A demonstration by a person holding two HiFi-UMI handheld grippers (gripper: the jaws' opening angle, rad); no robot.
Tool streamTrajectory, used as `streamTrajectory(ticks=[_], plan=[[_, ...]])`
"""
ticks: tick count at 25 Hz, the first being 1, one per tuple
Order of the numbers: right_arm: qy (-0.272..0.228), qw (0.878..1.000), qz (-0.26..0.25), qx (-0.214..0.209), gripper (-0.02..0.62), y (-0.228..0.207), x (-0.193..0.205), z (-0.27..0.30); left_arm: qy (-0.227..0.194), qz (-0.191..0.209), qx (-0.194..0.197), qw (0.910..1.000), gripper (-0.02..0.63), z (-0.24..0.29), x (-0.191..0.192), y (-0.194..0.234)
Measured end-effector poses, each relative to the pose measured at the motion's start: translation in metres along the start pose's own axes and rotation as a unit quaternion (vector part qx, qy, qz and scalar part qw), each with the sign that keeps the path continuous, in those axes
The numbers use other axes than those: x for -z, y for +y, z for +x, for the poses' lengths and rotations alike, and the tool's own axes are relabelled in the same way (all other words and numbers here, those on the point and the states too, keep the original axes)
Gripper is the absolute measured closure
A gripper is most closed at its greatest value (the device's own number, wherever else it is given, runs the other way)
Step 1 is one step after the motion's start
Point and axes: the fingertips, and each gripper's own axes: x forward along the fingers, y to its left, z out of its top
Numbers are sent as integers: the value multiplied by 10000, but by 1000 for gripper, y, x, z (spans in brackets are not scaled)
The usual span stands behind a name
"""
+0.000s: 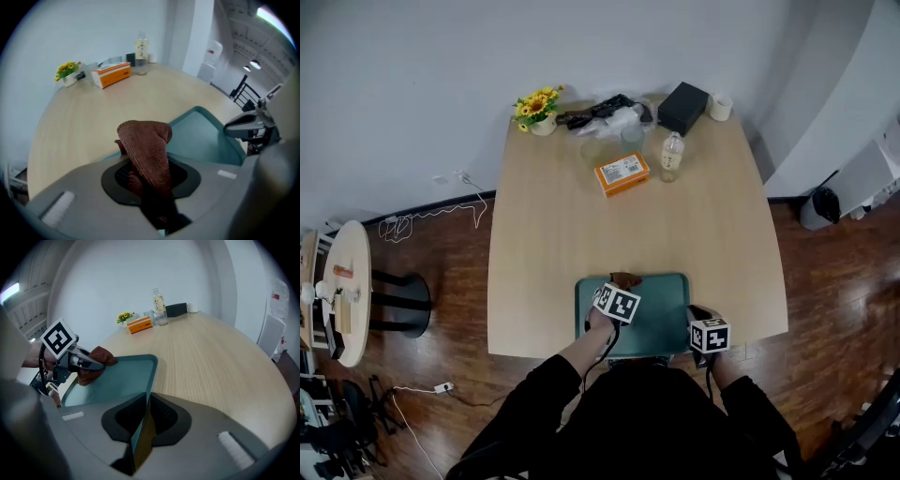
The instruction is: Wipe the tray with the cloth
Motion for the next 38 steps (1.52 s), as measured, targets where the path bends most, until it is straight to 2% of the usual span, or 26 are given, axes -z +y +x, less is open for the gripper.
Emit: streamTrajectory(ticks=[3,6,8,10,14,16,18,21,23,25,27,29,31,34,36,38], plan=[[-70,9998,171,-125,566,-1,0,-1,10,579,670,9961,524,19,-36,-66],[-148,9995,235,-174,566,0,0,-2,9,1176,1311,9844,523,32,-61,-130],[-181,9992,260,-227,566,1,-1,-1,26,1257,1731,9768,523,35,-68,-161],[-202,9990,287,-283,565,-2,-2,-2,77,1111,1867,9761,518,38,-67,-171],[-165,9993,169,-292,561,-5,-1,-2,100,824,1897,9783,518,36,-55,-158],[-121,9995,119,-283,560,-6,0,-2,13,800,1764,9811,518,27,-48,-142],[-79,9995,127,-290,560,-8,2,-2,62,682,1417,9875,518,14,-26,-110],[-37,9995,136,-289,560,-9,3,-3,390,163,653,9970,518,-8,32,-35],[-37,9996,154,-255,560,-10,3,-3,368,-201,210,9989,518,-25,62,16],[-35,9996,164,-234,560,-9,2,-2,231,-514,-10,9984,518,-38,83,54],[-16,9996,156,-245,560,-7,1,0,137,-724,51,9973,521,-49,95,69],[-4,9996,126,-233,560,-5,0,1,205,-744,205,9968,520,-52,102,65],[-17,9997,120,-201,560,-5,1,0,318,-580,343,9972,520,-45,100,46],[-78,9997,161,-182,560,-4,0,0,121,-274,874,9957,520,-28,66,-8],[-104,9997,142,-177,560,-2,0,1,50,177,1173,9929,520,-19,38,-48],[-105,9997,95,-201,558,0,-1,2,-43,806,1422,9865,520,-14,10,-91]])
